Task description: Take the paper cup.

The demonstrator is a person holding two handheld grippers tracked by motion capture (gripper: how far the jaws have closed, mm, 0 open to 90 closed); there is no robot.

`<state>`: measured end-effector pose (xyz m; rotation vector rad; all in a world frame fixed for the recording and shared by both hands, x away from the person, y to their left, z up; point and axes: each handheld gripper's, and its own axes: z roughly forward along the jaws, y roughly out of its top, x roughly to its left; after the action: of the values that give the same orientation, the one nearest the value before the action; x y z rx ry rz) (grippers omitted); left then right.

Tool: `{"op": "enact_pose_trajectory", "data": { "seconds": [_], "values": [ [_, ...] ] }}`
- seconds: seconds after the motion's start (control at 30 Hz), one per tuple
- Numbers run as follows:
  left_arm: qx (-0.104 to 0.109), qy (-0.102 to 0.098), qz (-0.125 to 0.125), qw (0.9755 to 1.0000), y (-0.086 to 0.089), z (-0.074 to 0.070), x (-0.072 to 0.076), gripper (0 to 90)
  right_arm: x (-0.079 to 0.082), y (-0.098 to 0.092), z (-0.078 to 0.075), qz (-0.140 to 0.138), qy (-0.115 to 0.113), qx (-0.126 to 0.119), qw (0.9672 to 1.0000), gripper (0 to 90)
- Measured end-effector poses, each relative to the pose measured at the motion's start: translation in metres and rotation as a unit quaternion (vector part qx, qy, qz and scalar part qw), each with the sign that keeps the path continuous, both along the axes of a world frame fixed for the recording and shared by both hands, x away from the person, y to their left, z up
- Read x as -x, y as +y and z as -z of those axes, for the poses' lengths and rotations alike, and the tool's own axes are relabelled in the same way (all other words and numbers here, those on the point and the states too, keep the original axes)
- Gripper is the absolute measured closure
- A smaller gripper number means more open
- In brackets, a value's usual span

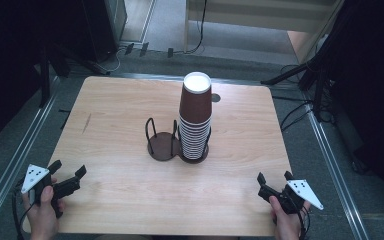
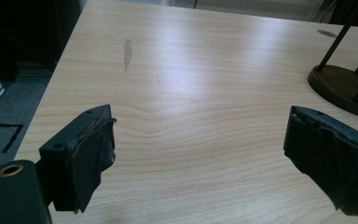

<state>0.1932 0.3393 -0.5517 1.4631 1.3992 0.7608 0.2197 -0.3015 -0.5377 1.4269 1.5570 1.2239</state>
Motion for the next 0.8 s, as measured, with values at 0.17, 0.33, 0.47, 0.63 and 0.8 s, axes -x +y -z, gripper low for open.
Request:
{"op": "enact_pose_trajectory", "data": {
  "seconds": [0.17,0.33,0.47,0.63,0.8],
  "values": [
    [0.003,0.001,0.0,1.0,0.0,0.0,0.0,9.1,0.001,0.008,-0.008,-0.007,-0.013,-0.007,0.9999,3.9],
    [0.0,0.003,-0.001,1.0,0.0,0.0,0.0,9.1,0.004,0.019,-0.023,-0.012,-0.036,-0.011,0.9992,9.3],
    [-0.003,0.003,0.001,1.0,-0.001,0.0,0.0,9.1,0.006,0.026,-0.032,-0.005,-0.041,-0.002,0.9991,9.1],
    [-0.005,0.006,0.003,1.0,-0.002,0.0,-0.001,9.1,0.006,0.033,-0.043,-0.022,-0.048,-0.001,0.9986,4.7],
    [-0.004,0.006,0.005,1.0,-0.002,0.0,-0.002,9.1,0.005,0.037,-0.049,-0.037,-0.056,-0.004,0.9977,6.1]
  ]
}}
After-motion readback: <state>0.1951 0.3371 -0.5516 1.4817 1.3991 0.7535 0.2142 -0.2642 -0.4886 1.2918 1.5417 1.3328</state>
